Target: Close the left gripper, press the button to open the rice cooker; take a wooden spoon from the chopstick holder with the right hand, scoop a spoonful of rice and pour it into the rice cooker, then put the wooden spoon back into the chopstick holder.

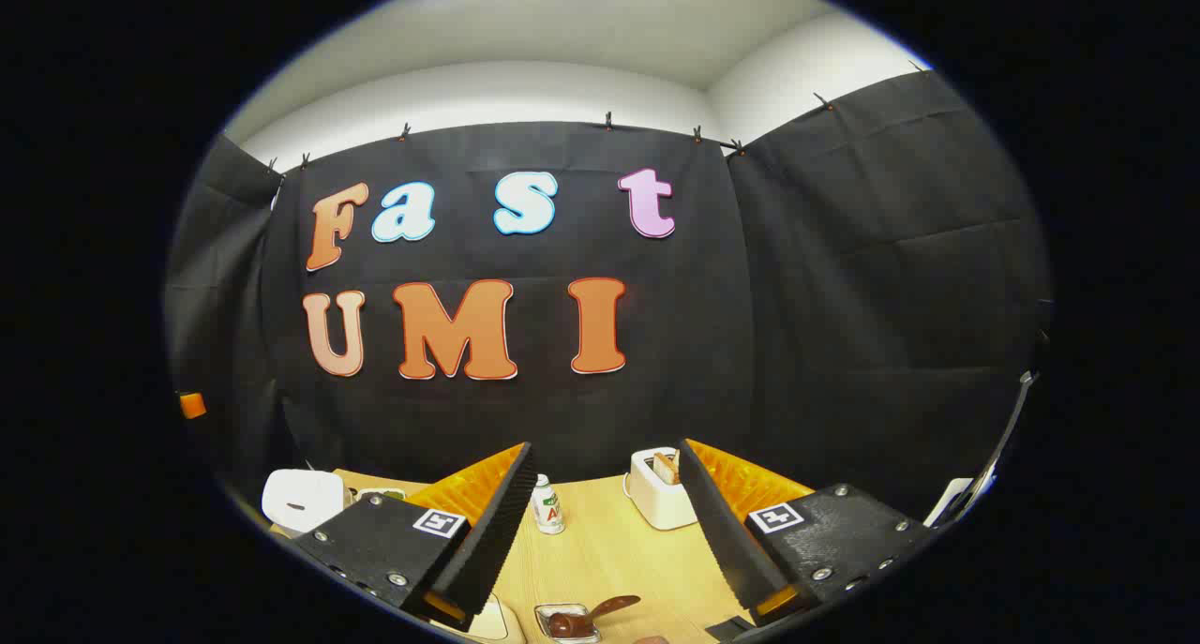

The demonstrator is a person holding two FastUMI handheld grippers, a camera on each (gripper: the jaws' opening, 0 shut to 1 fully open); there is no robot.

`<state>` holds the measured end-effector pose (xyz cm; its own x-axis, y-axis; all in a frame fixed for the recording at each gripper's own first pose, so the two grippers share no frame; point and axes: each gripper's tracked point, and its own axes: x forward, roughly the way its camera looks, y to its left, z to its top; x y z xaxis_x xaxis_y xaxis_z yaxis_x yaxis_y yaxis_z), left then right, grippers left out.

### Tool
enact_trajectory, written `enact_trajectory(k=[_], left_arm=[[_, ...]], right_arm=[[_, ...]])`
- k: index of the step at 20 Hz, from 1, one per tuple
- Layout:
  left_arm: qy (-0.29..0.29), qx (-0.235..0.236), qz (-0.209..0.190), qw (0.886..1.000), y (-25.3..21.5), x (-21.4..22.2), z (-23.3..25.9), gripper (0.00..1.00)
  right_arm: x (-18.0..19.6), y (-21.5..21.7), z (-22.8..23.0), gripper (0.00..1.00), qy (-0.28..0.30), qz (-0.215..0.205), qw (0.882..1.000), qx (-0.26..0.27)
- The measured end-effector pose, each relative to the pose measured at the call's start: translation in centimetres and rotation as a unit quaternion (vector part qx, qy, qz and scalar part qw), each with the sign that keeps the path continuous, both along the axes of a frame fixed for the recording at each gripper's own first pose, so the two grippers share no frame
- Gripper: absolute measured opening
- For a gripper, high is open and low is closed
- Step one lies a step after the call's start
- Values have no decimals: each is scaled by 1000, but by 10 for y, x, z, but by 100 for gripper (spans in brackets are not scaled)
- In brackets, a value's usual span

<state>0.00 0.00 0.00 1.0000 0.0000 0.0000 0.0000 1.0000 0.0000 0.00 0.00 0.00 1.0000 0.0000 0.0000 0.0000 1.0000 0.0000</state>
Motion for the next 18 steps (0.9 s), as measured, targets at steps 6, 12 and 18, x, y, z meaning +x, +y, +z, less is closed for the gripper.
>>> enact_trajectory(k=[6,12,18], left_arm=[[-14,-31,25,999,-5,-14,12,100],[-38,-5,55,998,-14,-24,30,100],[-42,-4,46,998,-37,-27,35,100]], right_arm=[[12,-23,7,94,1,9,1000,-11],[18,-41,8,94,0,28,998,-48],[22,-55,1,94,7,37,998,-58]])
